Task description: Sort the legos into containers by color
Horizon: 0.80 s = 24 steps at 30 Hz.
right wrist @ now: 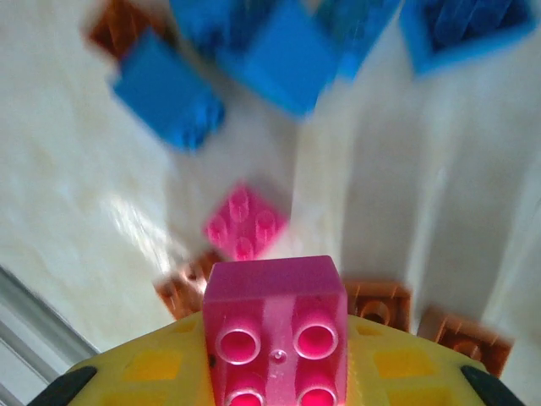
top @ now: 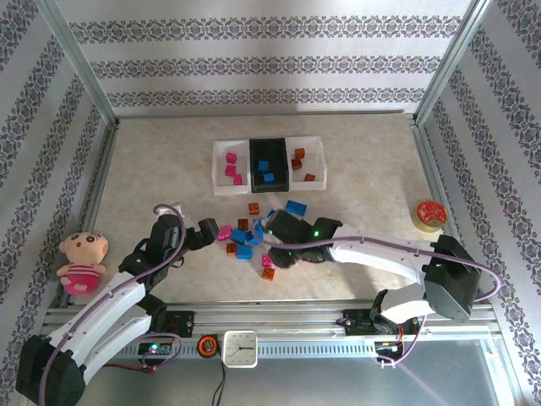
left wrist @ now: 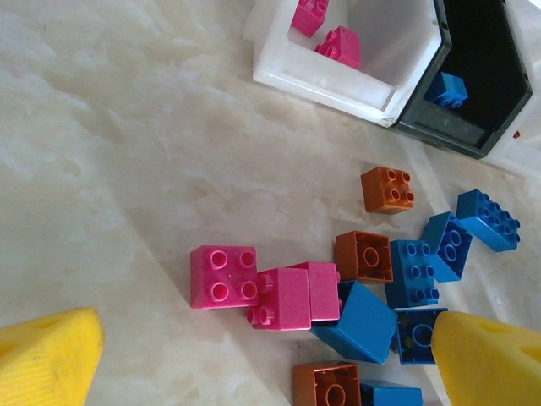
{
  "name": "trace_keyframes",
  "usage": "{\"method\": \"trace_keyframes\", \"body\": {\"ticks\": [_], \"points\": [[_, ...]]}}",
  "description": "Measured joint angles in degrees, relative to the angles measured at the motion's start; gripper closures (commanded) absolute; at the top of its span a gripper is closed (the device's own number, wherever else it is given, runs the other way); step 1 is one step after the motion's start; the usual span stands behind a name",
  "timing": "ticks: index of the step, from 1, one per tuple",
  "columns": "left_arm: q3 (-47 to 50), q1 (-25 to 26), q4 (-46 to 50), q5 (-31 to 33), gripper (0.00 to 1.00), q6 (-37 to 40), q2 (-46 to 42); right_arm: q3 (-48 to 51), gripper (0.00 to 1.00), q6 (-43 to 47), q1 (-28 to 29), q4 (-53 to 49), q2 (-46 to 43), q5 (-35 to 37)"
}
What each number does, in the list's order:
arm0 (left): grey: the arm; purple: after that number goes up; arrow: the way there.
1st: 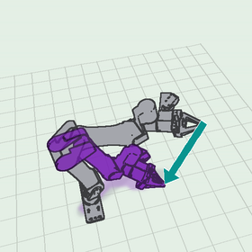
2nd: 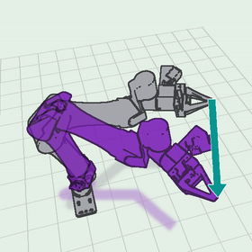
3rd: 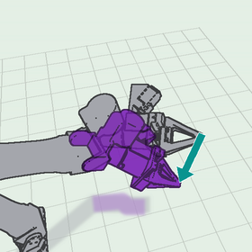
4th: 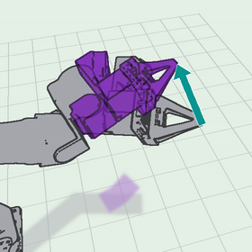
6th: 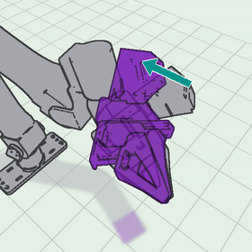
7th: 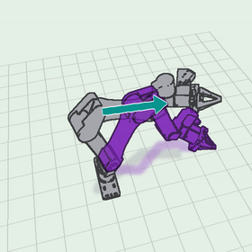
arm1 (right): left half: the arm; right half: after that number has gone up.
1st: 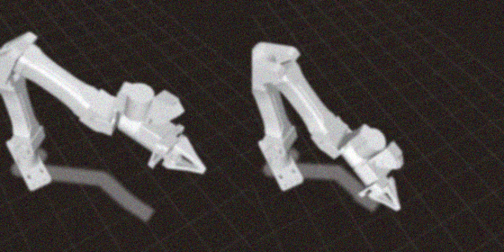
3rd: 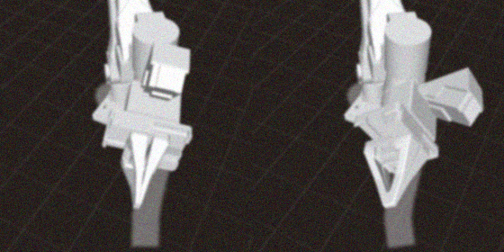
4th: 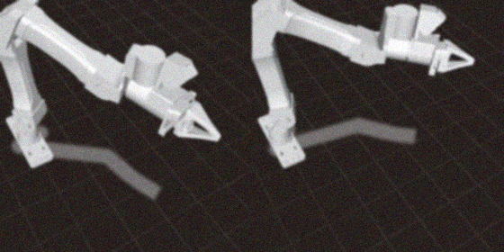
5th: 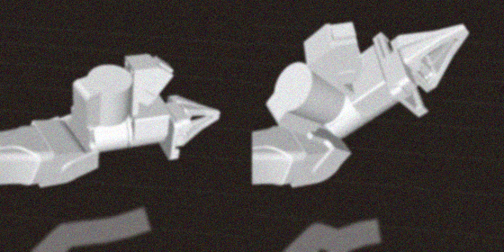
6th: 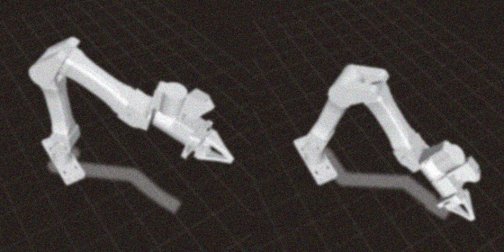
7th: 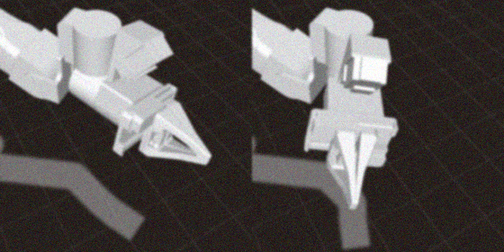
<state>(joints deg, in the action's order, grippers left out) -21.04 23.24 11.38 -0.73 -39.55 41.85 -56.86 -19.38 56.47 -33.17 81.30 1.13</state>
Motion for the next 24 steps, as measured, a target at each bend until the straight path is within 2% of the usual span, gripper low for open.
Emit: {"method": "trace_keyframes", "body": {"ticks": [4, 9, 16, 18, 21, 24], "points": [[-0.5, 0.0, 1.16, 0.35, 0.0, 0.02, -0.13, -13.03, 0.72, 1.88, -5.42, 3.85, 8.24, -0.52], [-0.72, -0.02, 1.46, 0.28, 0.01, 0.02, -0.48, -34.75, 0.72, 2.23, -10.1, 7.37, 26.77, -0.28], [-1.25, -0.39, 1.44, -2.08, 0.01, 0.28, 1.9, -60.61, 0.68, 1.36, -13.14, 3.85, 48.78, 2.99], [-1.86, -0.5, 1.46, -2.73, 0.0, 0.52, 3.56, -66.84, 0.6, 0.76, -13.64, 1.55, 53.72, 4.13], [-2.91, -0.61, 1.44, -4.02, 0.01, 1.2, 5.75, -73.48, 0.35, -0.55, -14.4, -1.38, 58.6, 4.72], [-4.07, -0.87, 1.44, -5.03, 0.07, 2.05, 7.8, -76.17, 0.25, -1.53, -14.75, -2.4, 60.46, 4.57]]}}
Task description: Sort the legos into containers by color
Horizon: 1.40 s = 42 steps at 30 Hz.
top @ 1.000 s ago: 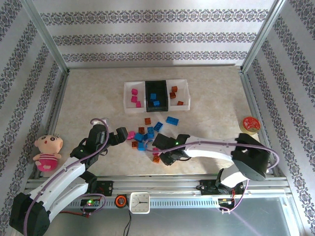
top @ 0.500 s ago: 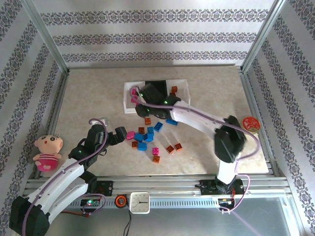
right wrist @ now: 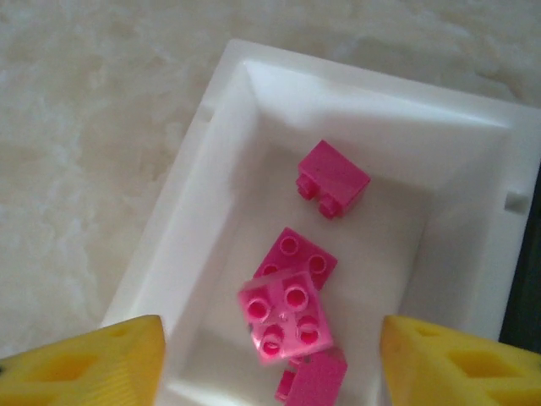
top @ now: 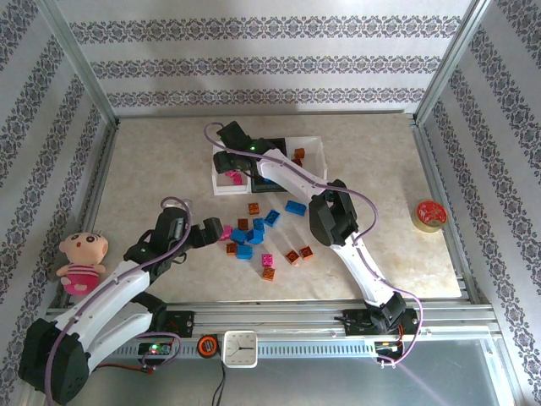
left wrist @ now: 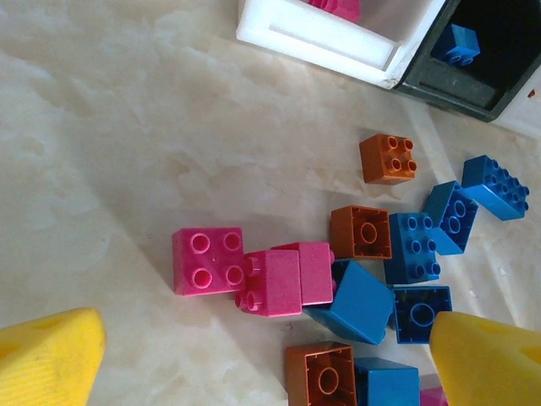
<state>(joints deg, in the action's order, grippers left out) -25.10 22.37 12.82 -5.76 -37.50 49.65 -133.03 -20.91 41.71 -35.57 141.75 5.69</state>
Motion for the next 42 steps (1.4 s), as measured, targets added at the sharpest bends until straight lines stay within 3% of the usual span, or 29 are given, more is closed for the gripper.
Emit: {"method": "trace_keyframes", "body": {"ticks": [4, 9, 13, 18, 23, 32, 42], "points": [[-1.68, 0.0, -0.02, -1.46, 0.2, 1.36, 3.58, 1.95, 0.24, -0.2, -0.37, 0.98, -1.27, -0.2], [-4.81, 0.15, 0.0, -3.45, 0.26, 3.87, 11.43, 18.73, 0.24, -0.39, -0.37, 5.81, -11.91, -0.79], [-9.2, 1.66, 0.39, -2.6, 0.37, 5.66, 19.04, 32.22, 0.24, -1.46, -0.68, 10.43, -22.56, -1.49], [-10.49, 2.38, 1.05, 1.38, 0.3, 5.99, 22.1, 45.42, 0.24, -2.43, -2.01, 16.04, -33.27, -2.12], [-10.47, 1.77, 1.7, 5.33, 0.39, 5.77, 22.1, 55.6, 0.24, -3.41, -3.58, 19.41, -40.59, -2.19], [-10.47, 0.0, 3.72, 7.52, 0.5, 5.68, 27.04, 62.25, 0.24, -4.48, -4.33, 22.69, -47.04, -2.32], [-10.36, 0.31, 4.07, 6.19, 0.45, 5.77, 27.3, 64.15, 0.24, -4.92, -5.35, 24.79, -47.76, -2.32]]}}
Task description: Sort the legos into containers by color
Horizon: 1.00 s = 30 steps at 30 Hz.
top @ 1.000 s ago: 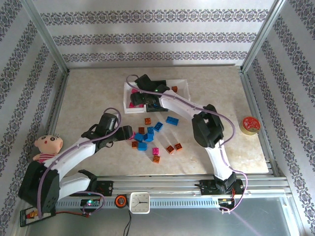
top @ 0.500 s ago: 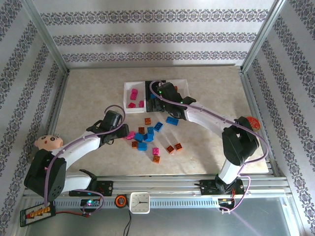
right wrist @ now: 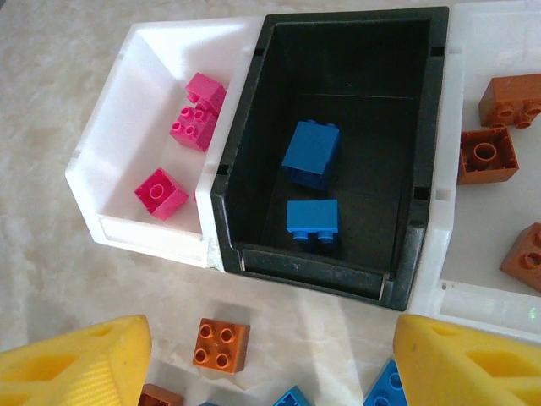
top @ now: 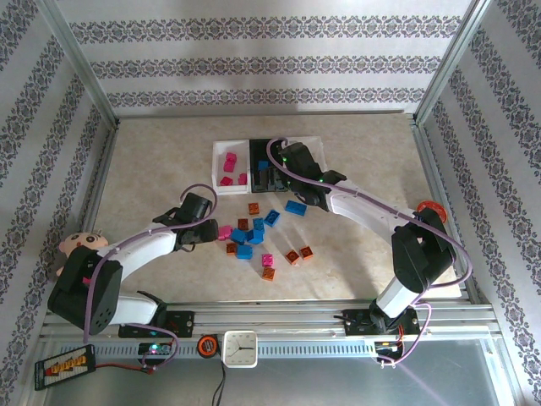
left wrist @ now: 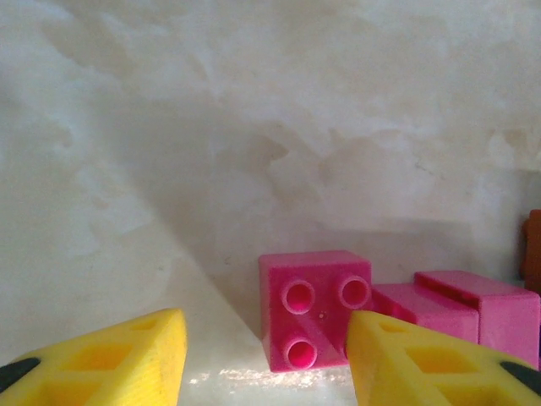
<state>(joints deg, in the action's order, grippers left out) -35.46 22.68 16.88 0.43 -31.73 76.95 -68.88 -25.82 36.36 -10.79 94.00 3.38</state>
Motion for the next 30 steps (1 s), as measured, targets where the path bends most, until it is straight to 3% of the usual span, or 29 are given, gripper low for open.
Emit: {"method": "trace_keyframes", "body": {"ticks": [4, 8, 14, 21, 30], "points": [[-0.04, 1.97, -0.96, -1.2, 0.32, -0.35, 0.13, 0.35, 0.24, 0.0, 0.0, 0.13, -0.09, 0.0], [-0.04, 4.0, -0.94, -1.88, 0.29, -0.5, 0.17, 0.9, 0.24, -0.02, 0.0, 0.39, -0.24, 0.0], [-1.16, 4.24, -1.68, -1.64, 0.4, -0.57, 3.17, 1.16, 0.24, -0.2, -0.02, 0.44, -0.26, 0.0], [-2.49, 3.56, -2.75, -0.63, 0.35, -0.39, 7.06, 2.05, 0.24, -0.44, -0.26, 0.39, -1.01, 0.02], [-2.19, 3.06, -2.8, 0.94, 0.58, -0.2, 7.34, 2.45, 0.24, -0.46, -0.26, 0.61, -1.73, 0.0]]}}
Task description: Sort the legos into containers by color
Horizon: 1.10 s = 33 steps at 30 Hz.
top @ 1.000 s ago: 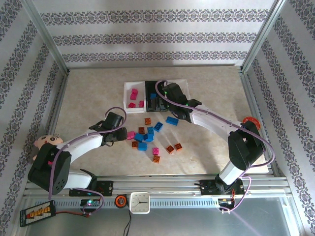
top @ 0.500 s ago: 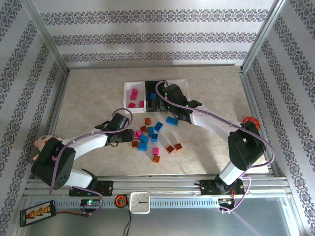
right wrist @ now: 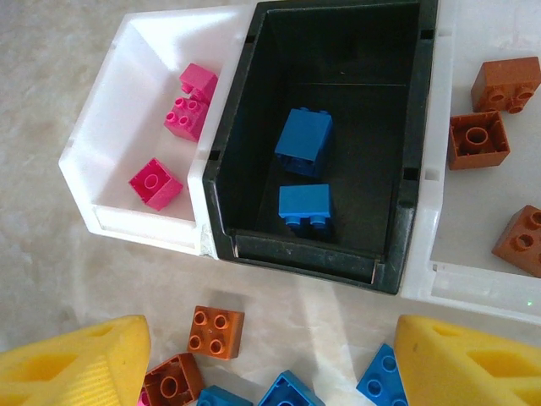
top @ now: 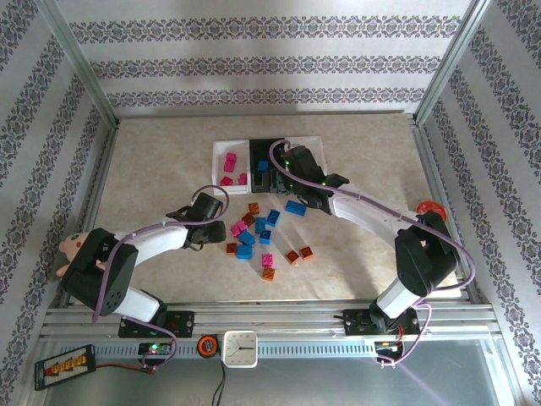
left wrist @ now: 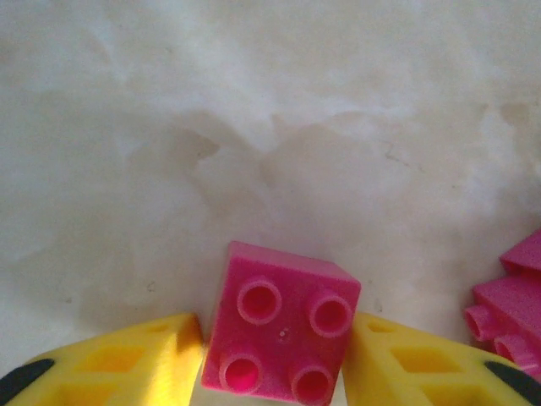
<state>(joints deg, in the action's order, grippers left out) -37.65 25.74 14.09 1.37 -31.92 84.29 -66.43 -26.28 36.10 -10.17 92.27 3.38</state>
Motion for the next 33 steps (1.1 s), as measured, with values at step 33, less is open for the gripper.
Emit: {"method": "trace_keyframes", "body": {"ticks": [33], "points": [[-41.59, -7.98, 3.56, -2.12, 0.3, 6.03, 22.86, 11.91, 0.22, -1.01, -1.14, 0.11, -11.76, 0.0]]}}
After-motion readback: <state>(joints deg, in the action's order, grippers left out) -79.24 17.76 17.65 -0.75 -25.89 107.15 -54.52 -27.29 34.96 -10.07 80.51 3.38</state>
